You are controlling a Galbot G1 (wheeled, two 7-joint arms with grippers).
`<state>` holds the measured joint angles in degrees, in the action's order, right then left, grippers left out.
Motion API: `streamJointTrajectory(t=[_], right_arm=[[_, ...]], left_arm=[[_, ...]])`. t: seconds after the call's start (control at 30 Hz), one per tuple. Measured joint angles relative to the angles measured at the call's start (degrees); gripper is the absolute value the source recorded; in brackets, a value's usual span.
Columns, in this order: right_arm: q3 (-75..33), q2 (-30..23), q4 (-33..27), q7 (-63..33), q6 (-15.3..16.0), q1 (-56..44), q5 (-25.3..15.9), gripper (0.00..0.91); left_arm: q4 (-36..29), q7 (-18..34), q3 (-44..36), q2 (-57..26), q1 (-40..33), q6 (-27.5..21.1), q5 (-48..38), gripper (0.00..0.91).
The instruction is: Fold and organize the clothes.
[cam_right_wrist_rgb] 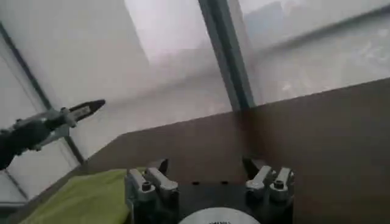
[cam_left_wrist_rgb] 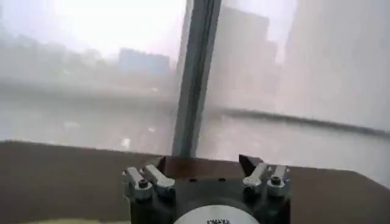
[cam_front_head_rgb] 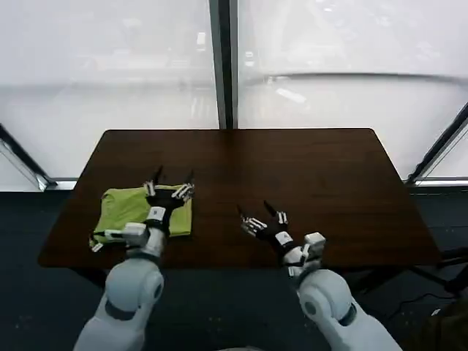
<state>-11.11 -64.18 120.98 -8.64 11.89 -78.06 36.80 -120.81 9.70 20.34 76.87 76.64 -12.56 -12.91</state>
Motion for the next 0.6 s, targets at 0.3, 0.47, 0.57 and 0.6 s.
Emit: streamJointTrajectory(t=[0.3,0.47,0.57,0.6], right_arm=[[14.8,-3.0,-9.6,-2.7,7.8,14.6,7.4,0.878],[21.2,-6.1,-15.7,-3.8,10.4,21.6,10.0,0.878],[23.5,-8.5,-19.0,-5.0,12.3,24.6,11.8,0.751],[24.1,-9.3,-20.0,-5.1,12.7,25.4,12.0,0.731]], left_arm=[[-1.7,-0.1,6.0,-2.9,2.6,6.3,5.7,0.878],[-2.3,-0.2,8.1,-3.2,3.8,7.3,6.2,0.878],[-2.6,-0.2,9.3,-3.4,4.5,7.7,6.3,0.878],[-2.7,-0.2,9.7,-3.4,4.7,7.8,6.3,0.878]])
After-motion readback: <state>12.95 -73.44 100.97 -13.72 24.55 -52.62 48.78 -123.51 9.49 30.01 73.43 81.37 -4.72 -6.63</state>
